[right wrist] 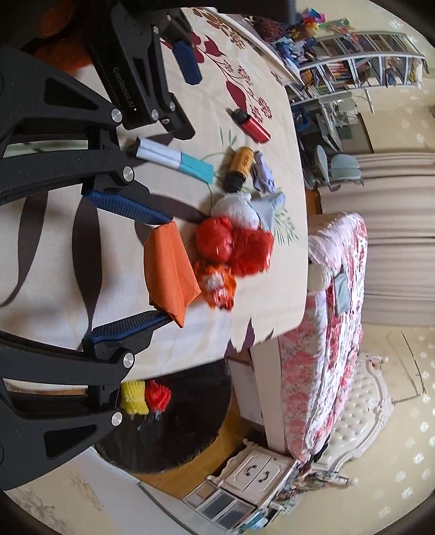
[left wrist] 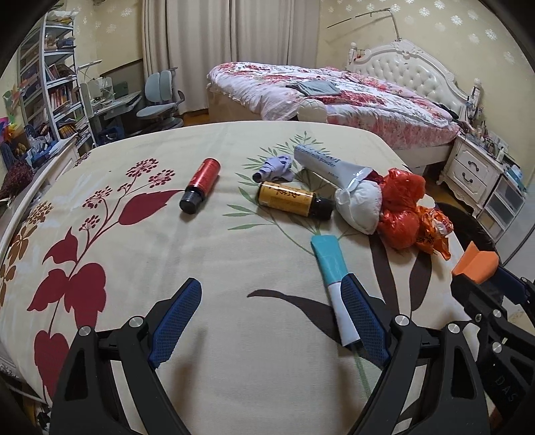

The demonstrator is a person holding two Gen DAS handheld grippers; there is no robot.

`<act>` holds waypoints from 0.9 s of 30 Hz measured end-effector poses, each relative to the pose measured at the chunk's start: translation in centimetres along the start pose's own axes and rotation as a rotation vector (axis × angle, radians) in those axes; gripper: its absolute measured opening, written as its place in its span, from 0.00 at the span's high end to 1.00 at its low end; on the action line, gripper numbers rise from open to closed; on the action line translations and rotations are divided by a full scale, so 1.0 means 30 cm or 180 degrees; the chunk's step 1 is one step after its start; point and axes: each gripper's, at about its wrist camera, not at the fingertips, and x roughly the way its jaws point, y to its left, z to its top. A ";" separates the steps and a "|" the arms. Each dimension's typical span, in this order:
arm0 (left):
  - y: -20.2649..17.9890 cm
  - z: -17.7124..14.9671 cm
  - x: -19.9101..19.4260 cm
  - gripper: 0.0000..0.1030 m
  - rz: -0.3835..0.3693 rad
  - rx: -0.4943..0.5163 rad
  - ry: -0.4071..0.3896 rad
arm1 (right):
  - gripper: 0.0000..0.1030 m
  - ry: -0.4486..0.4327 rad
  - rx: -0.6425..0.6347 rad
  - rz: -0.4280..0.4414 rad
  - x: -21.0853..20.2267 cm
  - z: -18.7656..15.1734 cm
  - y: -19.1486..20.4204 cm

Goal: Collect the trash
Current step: 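Grasp the teal-capped white marker with the left gripper while the right lifts the orange cloth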

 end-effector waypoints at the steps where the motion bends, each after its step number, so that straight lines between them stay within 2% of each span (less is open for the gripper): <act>1: -0.013 -0.001 0.004 0.21 -0.0015 0.0031 0.0005 | 0.50 -0.0004 0.0033 -0.0013 -0.001 -0.001 -0.017; 7: -0.078 -0.008 0.037 0.41 -0.0053 0.0222 0.0107 | 0.50 0.0007 0.0180 -0.0044 0.015 -0.015 -0.087; 11: -0.101 -0.011 0.047 0.48 -0.0100 0.0289 0.0186 | 0.50 0.0021 0.0238 -0.0020 0.024 -0.026 -0.103; 14: -0.115 -0.016 0.057 0.59 -0.0112 0.0346 0.0238 | 0.50 0.0025 0.0257 -0.0003 0.032 -0.031 -0.108; 21: -0.124 -0.028 0.046 0.78 -0.0104 0.0415 0.0184 | 0.50 0.0025 0.0276 0.0012 0.034 -0.034 -0.113; 27: -0.125 -0.031 0.039 0.83 -0.0157 0.0429 0.0150 | 0.50 0.0027 0.0276 0.0011 0.034 -0.034 -0.113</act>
